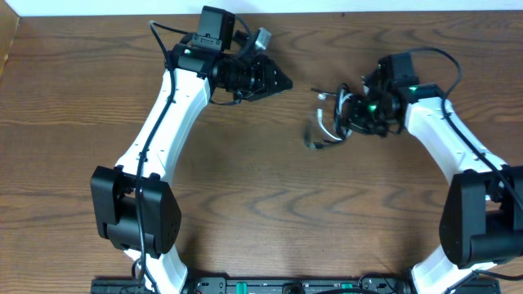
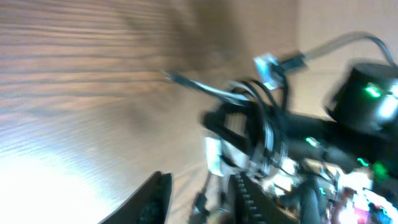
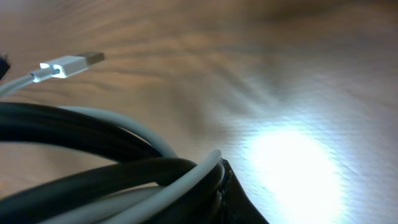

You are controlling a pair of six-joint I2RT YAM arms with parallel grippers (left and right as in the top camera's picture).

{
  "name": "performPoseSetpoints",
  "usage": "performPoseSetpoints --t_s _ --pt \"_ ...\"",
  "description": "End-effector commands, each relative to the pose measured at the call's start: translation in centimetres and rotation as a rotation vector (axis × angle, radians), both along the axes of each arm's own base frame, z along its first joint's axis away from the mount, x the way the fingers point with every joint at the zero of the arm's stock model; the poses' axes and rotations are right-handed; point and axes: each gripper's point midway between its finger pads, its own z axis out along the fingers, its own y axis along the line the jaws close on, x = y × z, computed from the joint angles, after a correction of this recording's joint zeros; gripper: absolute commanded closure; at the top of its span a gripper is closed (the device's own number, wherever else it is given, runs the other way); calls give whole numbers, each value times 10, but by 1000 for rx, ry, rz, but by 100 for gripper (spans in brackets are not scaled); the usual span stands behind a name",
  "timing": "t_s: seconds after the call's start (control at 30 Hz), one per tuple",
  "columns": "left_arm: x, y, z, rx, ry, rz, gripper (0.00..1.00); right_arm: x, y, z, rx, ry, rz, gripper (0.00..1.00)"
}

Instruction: Untangle cables

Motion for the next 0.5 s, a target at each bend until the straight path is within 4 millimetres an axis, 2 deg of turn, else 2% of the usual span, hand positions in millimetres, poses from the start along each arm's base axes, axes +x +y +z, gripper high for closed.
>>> performPoseSetpoints --t_s 0.0,0.07,0.17,0.3,0.47 --pt "5 9 -10 91 -37 21 59 -5 -17 10 -107 -44 35 99" --pt "3 5 -9 85 -35 11 58 -9 -23 9 -140 -29 30 99" --pt "-8 -12 -3 29 -24 -45 58 -11 -27 7 -168 -20 24 99" --pt "-36 -47 15 -96 -47 -213 58 -12 -30 6 -184 -17 19 99" --pt "-59 -72 31 -206 -40 -321 58 -12 -30 6 -185 -13 19 99"
